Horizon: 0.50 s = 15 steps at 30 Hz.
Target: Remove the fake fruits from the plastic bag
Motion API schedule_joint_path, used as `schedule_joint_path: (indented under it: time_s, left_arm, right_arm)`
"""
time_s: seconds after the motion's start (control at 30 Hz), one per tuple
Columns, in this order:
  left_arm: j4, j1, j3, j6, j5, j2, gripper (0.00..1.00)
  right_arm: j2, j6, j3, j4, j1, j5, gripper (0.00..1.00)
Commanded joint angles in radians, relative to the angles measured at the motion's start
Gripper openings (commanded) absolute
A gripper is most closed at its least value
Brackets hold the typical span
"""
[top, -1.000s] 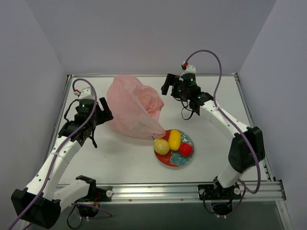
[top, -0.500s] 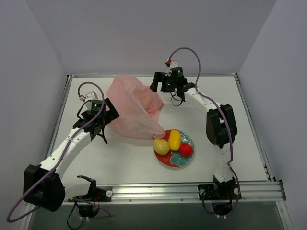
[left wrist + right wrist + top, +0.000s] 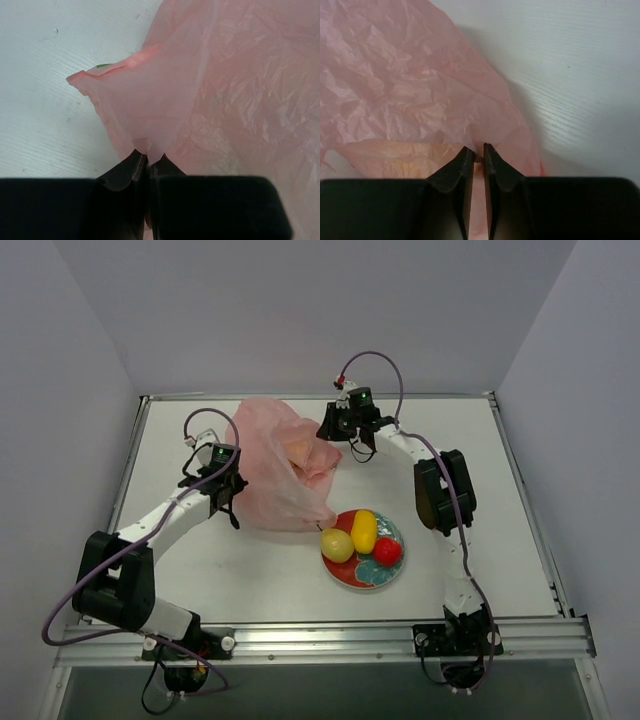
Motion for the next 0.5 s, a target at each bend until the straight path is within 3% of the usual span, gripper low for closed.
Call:
schedule_joint_path:
  time_s: [0.0,0.03,0.3,0.47]
  left_arm:
    - [0.015,-0.003,0.076,0.048,-0.047,-0.037,0.02]
    - [0.011,-0.003,0.081,0.058,-0.052,-0.045,0.02]
    - [-0.077,0.006,0.234,0.176,-0.107,0.029,0.02]
    - [-0.092,0.03,0.393,0.241,-0.079,0.159,0.02]
  right_arm:
    - [0.007,0.01,0.061,0.031,-0.015,-0.067,0.07]
    - [0.004,0.016,0.06,0.031,-0.019,-0.07,0.0]
    - [-0.166,0.018,-0.121,0.05,-0.029,0.046,0.0]
    - [-0.363,0.06,-0.38,0.115,-0.024,0.12,0.0]
